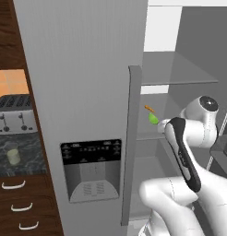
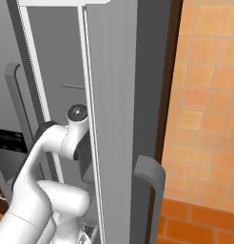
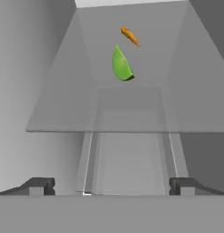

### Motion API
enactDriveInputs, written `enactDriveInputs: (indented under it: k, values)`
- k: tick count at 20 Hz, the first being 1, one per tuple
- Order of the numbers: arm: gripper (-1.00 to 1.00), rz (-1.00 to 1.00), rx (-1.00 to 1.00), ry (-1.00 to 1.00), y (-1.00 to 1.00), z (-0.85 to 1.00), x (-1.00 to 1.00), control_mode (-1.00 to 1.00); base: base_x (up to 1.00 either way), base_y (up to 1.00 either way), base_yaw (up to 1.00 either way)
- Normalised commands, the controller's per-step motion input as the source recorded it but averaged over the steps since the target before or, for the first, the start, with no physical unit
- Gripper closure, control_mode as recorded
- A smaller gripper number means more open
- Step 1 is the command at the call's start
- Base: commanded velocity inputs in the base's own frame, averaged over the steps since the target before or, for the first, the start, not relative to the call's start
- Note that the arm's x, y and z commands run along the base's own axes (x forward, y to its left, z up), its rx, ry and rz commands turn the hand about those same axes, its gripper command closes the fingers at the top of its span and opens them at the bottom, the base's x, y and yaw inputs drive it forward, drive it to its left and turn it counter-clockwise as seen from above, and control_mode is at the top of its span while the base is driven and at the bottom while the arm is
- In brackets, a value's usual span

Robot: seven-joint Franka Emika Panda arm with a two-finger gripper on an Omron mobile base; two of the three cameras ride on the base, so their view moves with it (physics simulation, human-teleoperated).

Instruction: Grab a lemon wedge from the fridge and one ice cube from the ice bowl, and put them in the glass of lemonade.

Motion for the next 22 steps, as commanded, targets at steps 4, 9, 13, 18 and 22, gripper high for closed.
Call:
enactDriveInputs:
  k: [4,9,13,18,22]
  values:
    - [-1.00,0.01,0.00,-0.04,-0.02,-0.21,0.47,-1.00,0.00,0.00,0.00]
    - [-1.00,0.00,0.00,0.00,-0.05,-0.13,0.48,-1.00,0.00,0.00,0.00]
    - [-1.00,0.00,0.00,0.00,-0.16,-0.06,0.49,-1.00,0.00,0.00,0.00]
    - [-1.00,0.04,0.00,0.00,-0.22,-0.10,0.50,-1.00,0.00,0.00,0.00]
    - [-1.00,0.10,-0.04,0.00,-0.09,-0.21,0.45,-1.00,0.00,0.00,0.00]
